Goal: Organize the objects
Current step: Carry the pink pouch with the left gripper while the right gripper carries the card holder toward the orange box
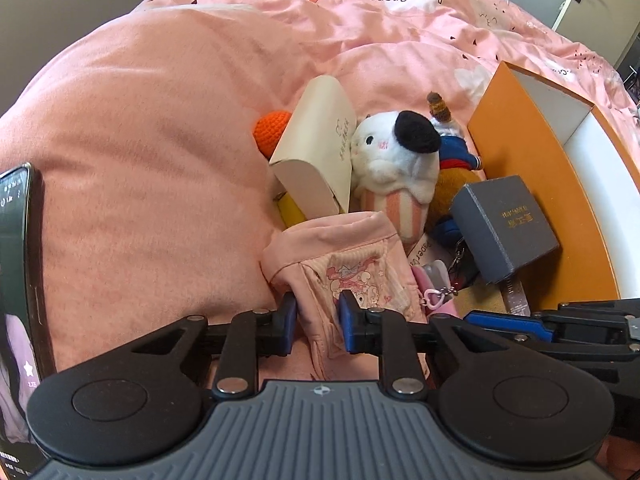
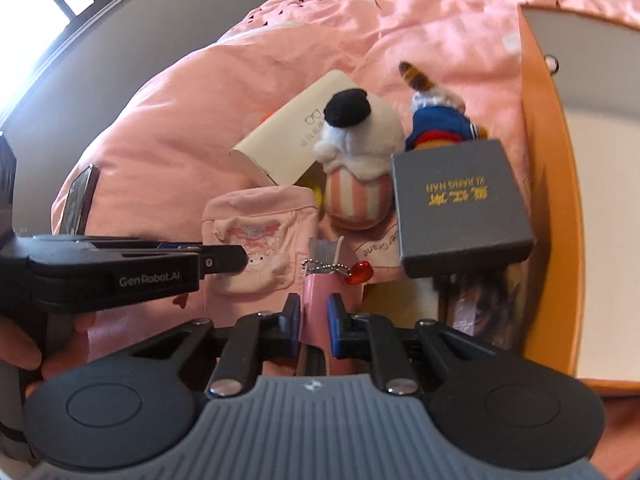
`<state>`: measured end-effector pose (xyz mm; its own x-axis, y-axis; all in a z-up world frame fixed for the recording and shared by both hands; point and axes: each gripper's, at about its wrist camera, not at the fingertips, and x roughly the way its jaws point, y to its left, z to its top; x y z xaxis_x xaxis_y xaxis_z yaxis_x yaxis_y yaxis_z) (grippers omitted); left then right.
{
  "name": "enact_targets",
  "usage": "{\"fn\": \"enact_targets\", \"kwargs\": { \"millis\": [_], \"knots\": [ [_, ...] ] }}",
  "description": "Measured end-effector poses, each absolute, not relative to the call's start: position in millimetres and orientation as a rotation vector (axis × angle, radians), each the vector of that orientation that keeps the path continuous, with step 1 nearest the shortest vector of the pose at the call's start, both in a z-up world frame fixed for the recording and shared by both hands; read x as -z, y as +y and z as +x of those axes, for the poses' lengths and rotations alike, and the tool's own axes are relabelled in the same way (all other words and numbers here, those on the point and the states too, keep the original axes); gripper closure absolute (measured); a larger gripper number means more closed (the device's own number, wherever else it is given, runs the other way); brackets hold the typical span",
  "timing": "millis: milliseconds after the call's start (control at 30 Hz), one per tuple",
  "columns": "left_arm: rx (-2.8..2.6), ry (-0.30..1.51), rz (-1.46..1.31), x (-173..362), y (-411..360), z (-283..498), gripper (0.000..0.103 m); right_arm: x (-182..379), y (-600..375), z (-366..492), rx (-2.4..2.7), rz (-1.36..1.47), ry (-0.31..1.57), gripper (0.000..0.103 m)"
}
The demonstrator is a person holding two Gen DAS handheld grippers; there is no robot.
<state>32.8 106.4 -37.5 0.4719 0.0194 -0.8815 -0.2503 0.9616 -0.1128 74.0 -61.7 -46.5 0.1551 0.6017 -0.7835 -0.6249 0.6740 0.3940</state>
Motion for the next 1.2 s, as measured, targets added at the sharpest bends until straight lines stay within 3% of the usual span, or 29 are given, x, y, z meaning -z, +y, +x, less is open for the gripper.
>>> {"fn": "enact_targets", "kwargs": {
  "millis": [67,433,1000,1200],
  "knots": [
    [-0.168,1.069,-0.240,38,107,33,0.078,54,-61,80,-0.881,0.008,1.131,0.081],
    [-0.168,1.067,-0.244,39,110,32,0.078,75,-46,100,-0.863,0.075,1.191,0.073],
    [-0.154,0.944,-0.227,-8,113,20,0.086,36,-95,79,-0.819,0.116,1.112,0.080],
    [-0.134,0.879,-0.201,-35,105,17,0.087,-2,-112,70,-0.856,0.145,0.987,0.082]
  ]
}}
